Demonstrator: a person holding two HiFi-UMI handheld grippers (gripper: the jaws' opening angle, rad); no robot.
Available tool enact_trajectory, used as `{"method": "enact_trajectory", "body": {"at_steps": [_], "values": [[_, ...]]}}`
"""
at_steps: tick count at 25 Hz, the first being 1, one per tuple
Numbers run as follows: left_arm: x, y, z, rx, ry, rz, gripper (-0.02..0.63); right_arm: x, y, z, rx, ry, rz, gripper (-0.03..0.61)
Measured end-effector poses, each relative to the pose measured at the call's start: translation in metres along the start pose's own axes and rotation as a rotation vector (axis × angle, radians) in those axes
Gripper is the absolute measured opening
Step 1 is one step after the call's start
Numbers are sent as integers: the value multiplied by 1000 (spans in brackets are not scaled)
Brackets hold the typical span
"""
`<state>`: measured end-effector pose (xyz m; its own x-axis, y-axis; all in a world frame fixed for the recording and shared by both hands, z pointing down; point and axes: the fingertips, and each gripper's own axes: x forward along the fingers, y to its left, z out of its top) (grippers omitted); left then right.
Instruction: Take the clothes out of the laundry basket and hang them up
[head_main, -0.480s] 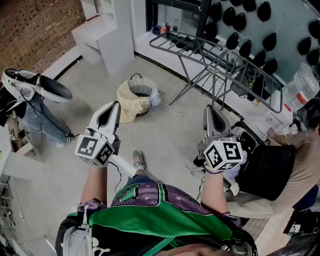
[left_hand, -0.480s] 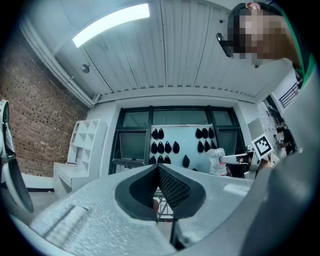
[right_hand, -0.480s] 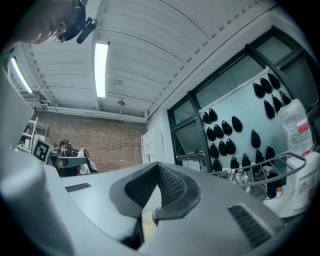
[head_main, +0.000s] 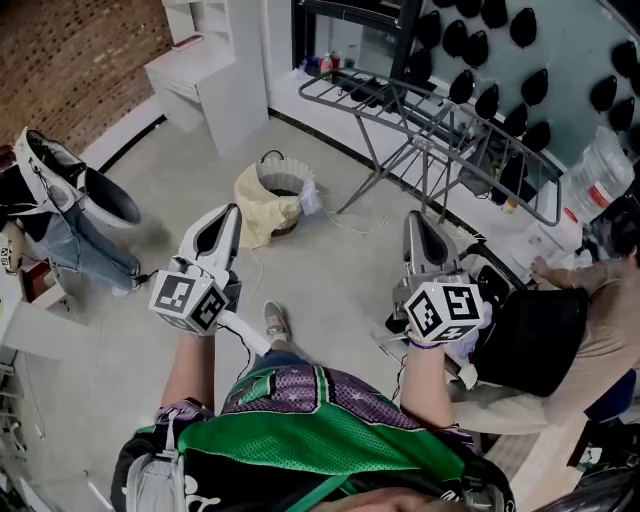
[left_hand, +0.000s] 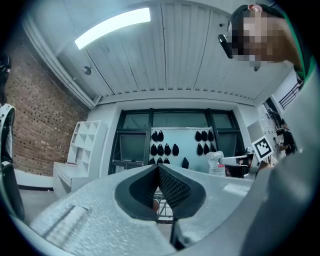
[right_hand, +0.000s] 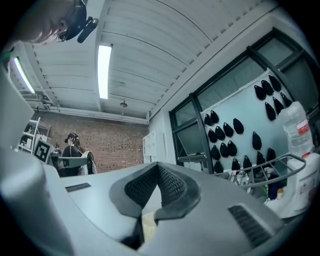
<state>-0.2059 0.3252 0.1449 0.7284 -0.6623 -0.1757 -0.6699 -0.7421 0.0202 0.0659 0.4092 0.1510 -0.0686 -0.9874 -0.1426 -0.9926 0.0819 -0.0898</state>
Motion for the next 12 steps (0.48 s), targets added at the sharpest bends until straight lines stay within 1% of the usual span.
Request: {"method": "enact_trajectory", "body": {"at_steps": [6, 12], "values": [[-10, 4, 3, 5, 13, 24, 17, 2, 5, 4, 17, -20, 12, -2], [-19, 27, 13, 30, 25, 59, 17, 23, 29, 8, 10, -29, 68, -2]]}}
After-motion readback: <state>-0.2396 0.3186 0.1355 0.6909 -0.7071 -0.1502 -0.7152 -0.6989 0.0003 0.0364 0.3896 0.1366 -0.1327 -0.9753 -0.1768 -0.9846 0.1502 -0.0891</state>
